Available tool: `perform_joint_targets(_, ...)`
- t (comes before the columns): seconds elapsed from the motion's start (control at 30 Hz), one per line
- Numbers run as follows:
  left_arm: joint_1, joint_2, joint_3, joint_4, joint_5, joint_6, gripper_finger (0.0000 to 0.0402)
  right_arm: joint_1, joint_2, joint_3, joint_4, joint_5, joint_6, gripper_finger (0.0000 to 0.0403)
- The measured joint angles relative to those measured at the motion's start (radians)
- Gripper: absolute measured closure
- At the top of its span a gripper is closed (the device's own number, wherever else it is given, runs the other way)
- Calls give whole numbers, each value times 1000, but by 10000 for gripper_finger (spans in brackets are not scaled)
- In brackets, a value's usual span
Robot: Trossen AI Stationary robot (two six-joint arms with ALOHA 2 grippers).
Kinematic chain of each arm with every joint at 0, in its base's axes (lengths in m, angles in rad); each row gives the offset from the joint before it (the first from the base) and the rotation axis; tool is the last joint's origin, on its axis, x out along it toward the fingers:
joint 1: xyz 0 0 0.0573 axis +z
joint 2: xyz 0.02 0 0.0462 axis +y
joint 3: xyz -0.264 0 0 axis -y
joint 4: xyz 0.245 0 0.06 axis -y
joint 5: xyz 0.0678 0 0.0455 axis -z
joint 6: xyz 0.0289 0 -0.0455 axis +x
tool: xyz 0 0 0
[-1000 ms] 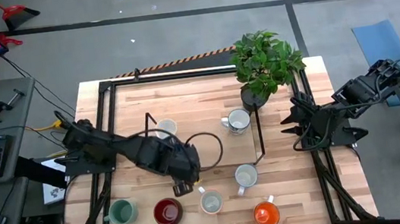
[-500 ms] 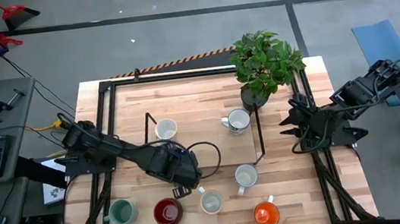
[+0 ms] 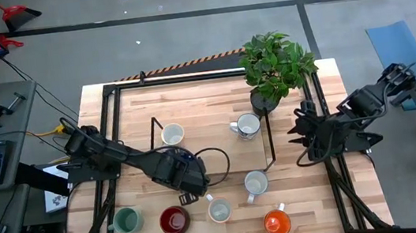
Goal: Place coffee mugs
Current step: Put the blue mug on the shelf
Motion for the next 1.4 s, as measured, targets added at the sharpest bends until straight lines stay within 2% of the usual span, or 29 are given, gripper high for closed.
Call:
perform_joint_targets(0.13,-15,0,0,-55,-78,21,398,0,7,0,0,-26,-6,297)
perform_joint_targets(0.23,-24,0,-4,-53,-85,29,398,0,7,0,0,-46,-6,297)
perform_joint_targets(0.57,-29,1,-122,-6,1,33,398,0,4,0,0,-52,-7,297)
perform_joint_targets(0.97,11,1,-124,-31,72,79,398,0,4,0,1,-53,13,297)
perform_joint_targets(1.4,18,0,-124,-29,76,60,385,0,4,0,1,-65,11,297)
